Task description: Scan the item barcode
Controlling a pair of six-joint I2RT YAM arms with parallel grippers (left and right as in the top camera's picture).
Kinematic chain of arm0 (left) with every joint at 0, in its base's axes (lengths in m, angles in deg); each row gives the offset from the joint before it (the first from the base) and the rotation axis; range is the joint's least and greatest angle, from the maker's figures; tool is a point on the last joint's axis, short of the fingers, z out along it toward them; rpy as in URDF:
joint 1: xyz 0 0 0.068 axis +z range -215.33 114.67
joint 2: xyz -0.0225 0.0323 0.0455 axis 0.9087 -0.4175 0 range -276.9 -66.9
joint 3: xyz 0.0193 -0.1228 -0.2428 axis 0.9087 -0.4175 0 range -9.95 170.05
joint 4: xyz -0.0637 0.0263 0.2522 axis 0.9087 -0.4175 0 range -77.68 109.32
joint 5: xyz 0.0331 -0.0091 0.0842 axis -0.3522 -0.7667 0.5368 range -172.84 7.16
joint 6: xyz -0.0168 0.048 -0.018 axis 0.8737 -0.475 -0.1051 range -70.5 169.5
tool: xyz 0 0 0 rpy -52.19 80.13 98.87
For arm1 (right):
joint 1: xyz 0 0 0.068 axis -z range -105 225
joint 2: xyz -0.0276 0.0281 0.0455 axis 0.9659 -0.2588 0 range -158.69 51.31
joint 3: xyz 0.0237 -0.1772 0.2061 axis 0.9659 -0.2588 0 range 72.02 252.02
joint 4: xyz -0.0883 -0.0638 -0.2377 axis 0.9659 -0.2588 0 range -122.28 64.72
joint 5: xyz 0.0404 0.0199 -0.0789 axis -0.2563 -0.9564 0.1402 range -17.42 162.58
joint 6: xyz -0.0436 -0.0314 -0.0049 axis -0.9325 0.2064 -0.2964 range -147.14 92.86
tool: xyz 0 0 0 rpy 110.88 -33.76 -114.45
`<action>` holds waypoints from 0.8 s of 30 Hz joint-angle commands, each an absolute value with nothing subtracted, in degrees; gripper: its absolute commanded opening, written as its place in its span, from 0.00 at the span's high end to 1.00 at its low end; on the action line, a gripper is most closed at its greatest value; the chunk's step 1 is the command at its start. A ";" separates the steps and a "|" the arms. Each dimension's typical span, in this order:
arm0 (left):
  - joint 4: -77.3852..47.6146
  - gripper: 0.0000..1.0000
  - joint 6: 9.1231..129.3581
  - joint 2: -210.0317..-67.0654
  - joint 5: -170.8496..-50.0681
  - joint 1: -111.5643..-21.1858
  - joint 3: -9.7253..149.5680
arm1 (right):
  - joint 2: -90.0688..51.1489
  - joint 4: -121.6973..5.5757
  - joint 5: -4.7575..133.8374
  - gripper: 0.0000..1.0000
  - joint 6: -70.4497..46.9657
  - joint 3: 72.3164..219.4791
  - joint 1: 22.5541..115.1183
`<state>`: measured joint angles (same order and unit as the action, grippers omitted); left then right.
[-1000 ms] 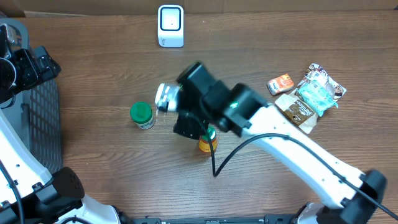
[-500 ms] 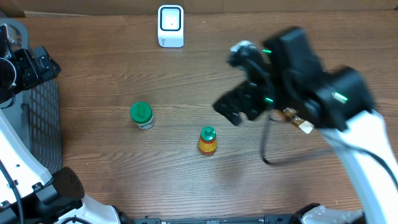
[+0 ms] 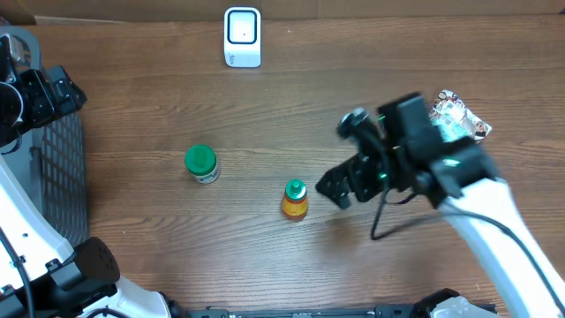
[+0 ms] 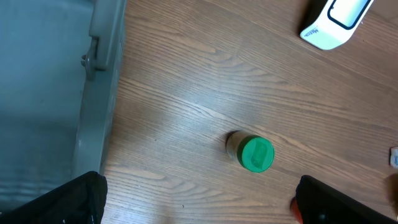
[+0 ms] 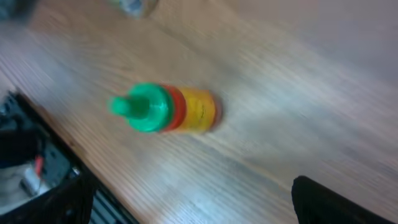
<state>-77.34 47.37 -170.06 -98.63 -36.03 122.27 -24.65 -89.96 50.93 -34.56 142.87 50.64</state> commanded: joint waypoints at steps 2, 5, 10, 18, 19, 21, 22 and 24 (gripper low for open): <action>-77.32 0.00 46.28 -170.41 -98.74 -36.09 122.03 | -26.05 -82.49 46.32 0.00 -36.40 133.84 47.56; -77.32 0.01 46.26 -170.41 -98.74 -36.09 122.03 | -28.06 -79.45 46.69 0.00 -36.42 133.10 45.18; -77.32 0.01 46.28 -170.41 -98.74 -36.09 122.03 | -30.38 -74.68 49.97 0.00 -36.40 133.10 41.26; -77.32 0.00 46.26 -170.41 -98.74 -36.09 122.03 | -38.92 -68.89 58.30 0.00 -32.81 133.10 38.47; -77.32 0.00 46.28 -170.41 -98.74 -36.09 122.03 | -39.19 -68.19 58.17 0.00 -32.68 133.10 38.47; -77.32 0.00 46.28 -170.41 -98.74 -36.09 122.03 | -39.16 -66.79 57.95 0.00 -32.68 133.17 38.47; -77.32 0.00 46.28 -170.41 -98.74 -36.09 122.03 | -39.14 -66.40 57.97 0.00 -32.68 133.28 38.47; -77.32 0.01 46.28 -170.41 -98.74 -36.09 122.03 | -39.14 -65.55 57.97 0.01 -32.70 133.30 38.47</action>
<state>-77.32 47.37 -170.06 -98.63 -36.03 122.27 -39.71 -66.55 57.01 -33.31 132.71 38.53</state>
